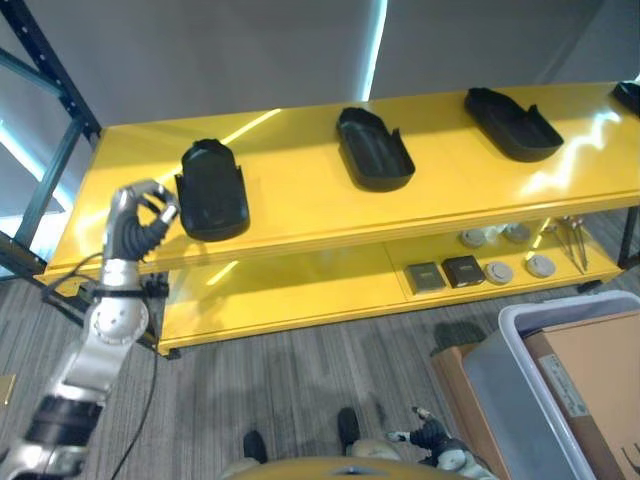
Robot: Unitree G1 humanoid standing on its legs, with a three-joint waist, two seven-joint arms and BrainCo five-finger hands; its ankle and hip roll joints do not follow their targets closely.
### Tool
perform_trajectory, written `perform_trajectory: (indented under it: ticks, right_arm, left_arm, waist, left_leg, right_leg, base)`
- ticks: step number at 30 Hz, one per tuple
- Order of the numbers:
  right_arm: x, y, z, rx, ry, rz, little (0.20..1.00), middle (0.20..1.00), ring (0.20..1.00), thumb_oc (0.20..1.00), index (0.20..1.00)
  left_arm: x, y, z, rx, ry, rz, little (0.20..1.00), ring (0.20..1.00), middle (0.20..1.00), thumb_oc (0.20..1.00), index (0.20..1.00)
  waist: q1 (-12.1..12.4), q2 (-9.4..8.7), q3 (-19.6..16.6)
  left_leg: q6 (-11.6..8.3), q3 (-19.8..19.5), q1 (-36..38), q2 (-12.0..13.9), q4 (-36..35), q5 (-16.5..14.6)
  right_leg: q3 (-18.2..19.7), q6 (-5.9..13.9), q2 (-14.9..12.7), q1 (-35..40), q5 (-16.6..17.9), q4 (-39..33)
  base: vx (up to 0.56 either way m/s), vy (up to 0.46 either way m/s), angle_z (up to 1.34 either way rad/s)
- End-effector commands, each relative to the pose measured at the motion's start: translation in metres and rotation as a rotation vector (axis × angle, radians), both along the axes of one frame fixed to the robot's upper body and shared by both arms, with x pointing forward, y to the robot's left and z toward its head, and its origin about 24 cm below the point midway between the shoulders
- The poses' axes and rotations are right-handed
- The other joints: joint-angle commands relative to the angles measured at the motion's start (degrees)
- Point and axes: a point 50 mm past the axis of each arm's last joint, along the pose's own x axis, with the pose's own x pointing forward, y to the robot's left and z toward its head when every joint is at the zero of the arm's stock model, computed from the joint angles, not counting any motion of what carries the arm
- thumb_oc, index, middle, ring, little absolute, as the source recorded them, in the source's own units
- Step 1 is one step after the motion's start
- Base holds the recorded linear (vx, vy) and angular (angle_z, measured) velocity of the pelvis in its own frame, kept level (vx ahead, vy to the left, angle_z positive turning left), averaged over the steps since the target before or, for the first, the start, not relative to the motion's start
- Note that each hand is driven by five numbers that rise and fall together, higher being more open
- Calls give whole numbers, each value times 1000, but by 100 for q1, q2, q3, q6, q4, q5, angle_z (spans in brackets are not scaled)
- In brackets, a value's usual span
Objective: Move parts from the plastic box to the shelf.
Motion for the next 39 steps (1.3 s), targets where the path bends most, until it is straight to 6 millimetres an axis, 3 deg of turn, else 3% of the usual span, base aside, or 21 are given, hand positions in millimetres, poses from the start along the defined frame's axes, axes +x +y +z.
perform_trajectory:
  ticks: [1, 3, 7, 14, 30, 39]
  right_arm:
    - [3, -4, 1, -21, 10, 20, 1000, 1000, 1000, 1000, 1000]
    - [-4, 1, -3, -8, 39, 25, 1000, 1000, 1000, 1000, 1000]
    - [-3, 3, -3, -11, 37, 33, 1000, 1000, 1000, 1000, 1000]
    - [25, 11, 6, -10, -69, 58, 1000, 1000, 1000, 1000, 1000]
    - [36, 20, 9, -14, -105, 110, 1000, 1000, 1000, 1000, 1000]
    - [42, 24, 11, -8, -127, 127, 1000, 1000, 1000, 1000, 1000]
  left_arm:
    - [12, 0, 44, 67, -169, -45, 200, 200, 200, 200, 200]
    - [13, -6, 20, -41, -67, -72, 200, 200, 200, 200, 200]
    - [15, -7, 10, -93, -34, -60, 200, 200, 200, 200, 200]
    - [34, -7, 0, -131, 8, -12, 200, 200, 200, 200, 200]
    - [68, -13, 17, -189, -41, 35, 200, 200, 200, 200, 200]
    - [81, 5, 33, -203, -83, 131, 200, 200, 200, 200, 200]
  waist:
    - [-116, 138, 94]
    - [-133, 106, 135]
    - [-142, 100, 183]
    - [-226, 84, 486]
    - [-357, -18, 639]
    - [-400, -71, 714]
  left_leg:
    - [-228, -212, 207, 324, 13, -325]
    - [-216, -219, 178, 312, 13, -317]
    - [-208, -209, 72, 305, 13, -290]
    - [-213, -115, -439, 332, 13, -141]
    - [-270, -32, -786, 398, 13, -32]
    - [-298, 0, -911, 441, 13, 20]
  right_leg:
    - [121, 419, -338, 187, -376, 67]
    - [114, 412, -351, 184, -359, 62]
    - [121, 410, -346, 78, -320, 43]
    - [288, 427, -301, -542, -112, 13]
    - [409, 440, -242, -977, 12, 11]
    - [464, 439, -183, -1146, 61, 11]
  base:
    - [0, 0, 0]
    - [0, 0, 0]
    - [-21, 3, 0]
    - [-65, 2, -9]
    - [-5, -7, -7]
    - [-6, -13, -5]
